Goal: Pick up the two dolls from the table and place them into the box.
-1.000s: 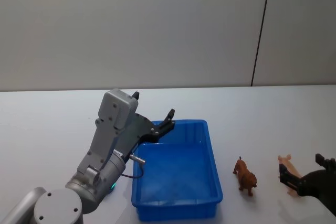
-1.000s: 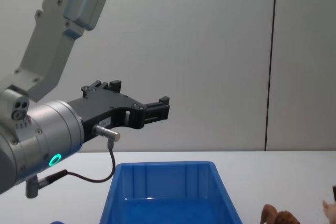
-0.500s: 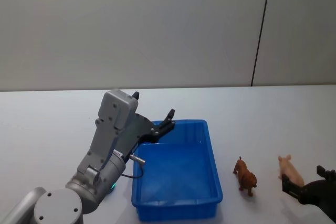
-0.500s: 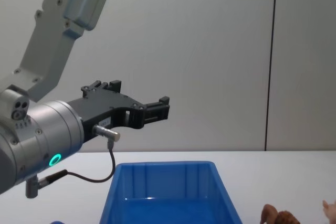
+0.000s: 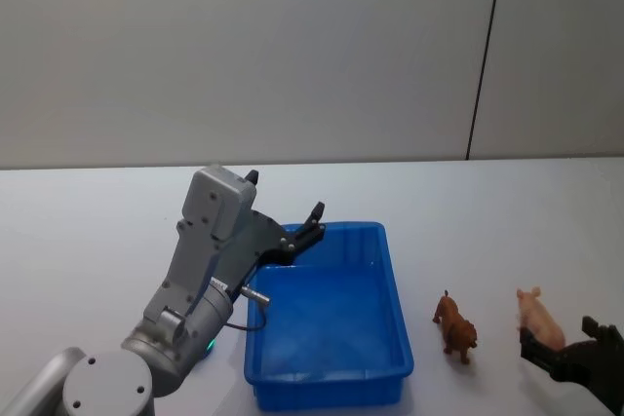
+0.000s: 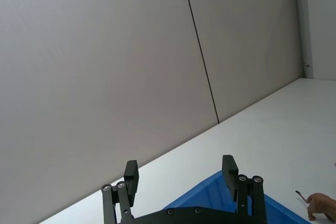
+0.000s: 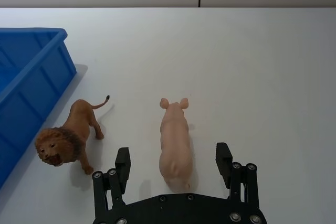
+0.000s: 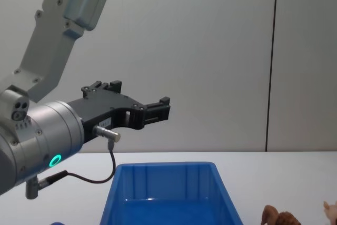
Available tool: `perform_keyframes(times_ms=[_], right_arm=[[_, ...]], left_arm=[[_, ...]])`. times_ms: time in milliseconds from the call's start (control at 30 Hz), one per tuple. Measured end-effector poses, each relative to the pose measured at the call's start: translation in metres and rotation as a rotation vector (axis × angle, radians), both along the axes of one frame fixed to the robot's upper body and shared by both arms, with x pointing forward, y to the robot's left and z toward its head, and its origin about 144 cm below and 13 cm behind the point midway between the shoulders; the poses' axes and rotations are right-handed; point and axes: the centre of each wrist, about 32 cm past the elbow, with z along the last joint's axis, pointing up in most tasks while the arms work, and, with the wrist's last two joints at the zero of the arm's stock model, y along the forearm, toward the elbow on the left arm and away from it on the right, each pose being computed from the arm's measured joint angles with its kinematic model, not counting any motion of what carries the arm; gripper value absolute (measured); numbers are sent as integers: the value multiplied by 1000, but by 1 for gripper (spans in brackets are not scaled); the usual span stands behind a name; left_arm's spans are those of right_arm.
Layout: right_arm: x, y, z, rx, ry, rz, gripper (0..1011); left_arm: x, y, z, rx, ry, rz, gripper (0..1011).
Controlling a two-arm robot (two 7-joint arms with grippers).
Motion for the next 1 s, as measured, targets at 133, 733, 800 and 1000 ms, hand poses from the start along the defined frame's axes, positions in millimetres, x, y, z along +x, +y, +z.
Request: perform_keyframes(times_ms=[133,733,800,1000], right_arm=[[2,-1,-5,12,12,-5,1001],[13,1,-19,34,41,-5,810],[14,1,-20,33,42,-4,755],[16,3,-21,30,40,-3,589]], left_arm=[[0,0,0,0,0,0,1002],[0,0,0,0,0,0,1002],[0,0,0,0,0,0,1002],[0,0,0,0,0,0,1002]])
